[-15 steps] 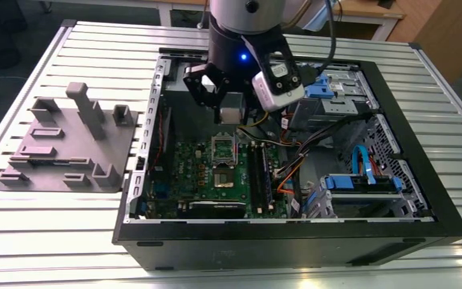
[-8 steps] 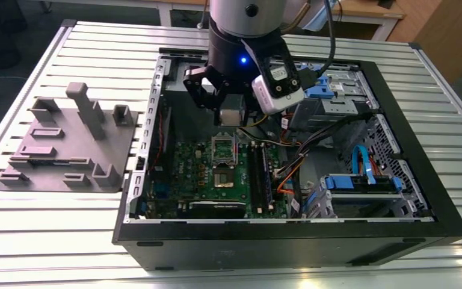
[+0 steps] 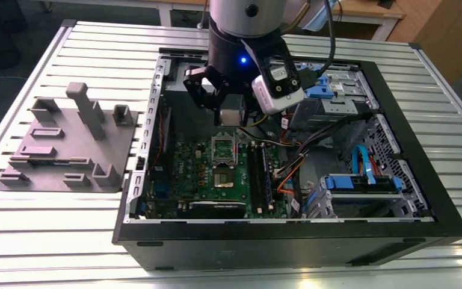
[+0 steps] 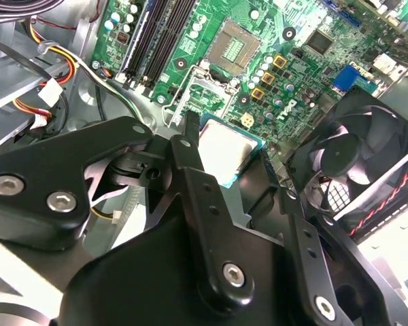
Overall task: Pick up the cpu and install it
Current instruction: 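Place the cpu into insertion slot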
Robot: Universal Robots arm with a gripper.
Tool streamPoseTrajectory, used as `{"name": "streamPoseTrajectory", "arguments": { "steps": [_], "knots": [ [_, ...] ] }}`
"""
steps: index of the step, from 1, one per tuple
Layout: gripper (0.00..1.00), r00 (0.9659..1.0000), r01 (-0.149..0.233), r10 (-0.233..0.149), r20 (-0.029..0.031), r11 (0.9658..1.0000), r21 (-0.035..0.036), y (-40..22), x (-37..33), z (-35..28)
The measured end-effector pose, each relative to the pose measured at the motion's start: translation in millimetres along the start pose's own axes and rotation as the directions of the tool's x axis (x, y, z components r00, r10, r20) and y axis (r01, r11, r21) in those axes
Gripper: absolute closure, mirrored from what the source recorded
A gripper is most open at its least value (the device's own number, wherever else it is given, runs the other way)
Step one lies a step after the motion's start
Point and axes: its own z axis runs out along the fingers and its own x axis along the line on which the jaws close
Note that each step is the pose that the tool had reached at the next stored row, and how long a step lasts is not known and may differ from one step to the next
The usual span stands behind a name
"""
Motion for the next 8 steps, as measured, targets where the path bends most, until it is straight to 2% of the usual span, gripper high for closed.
{"name": "streamPoseTrajectory", "arguments": {
  "steps": [4,8],
  "knots": [
    [0.53,1.0000,0.000,0.000,-0.0025,1.0000,0.0005,-3.4,-0.1,3.7],
    [0.53,1.0000,-0.003,0.003,-0.0023,1.0000,0.0002,-5.7,-0.1,9.1]
  ]
}}
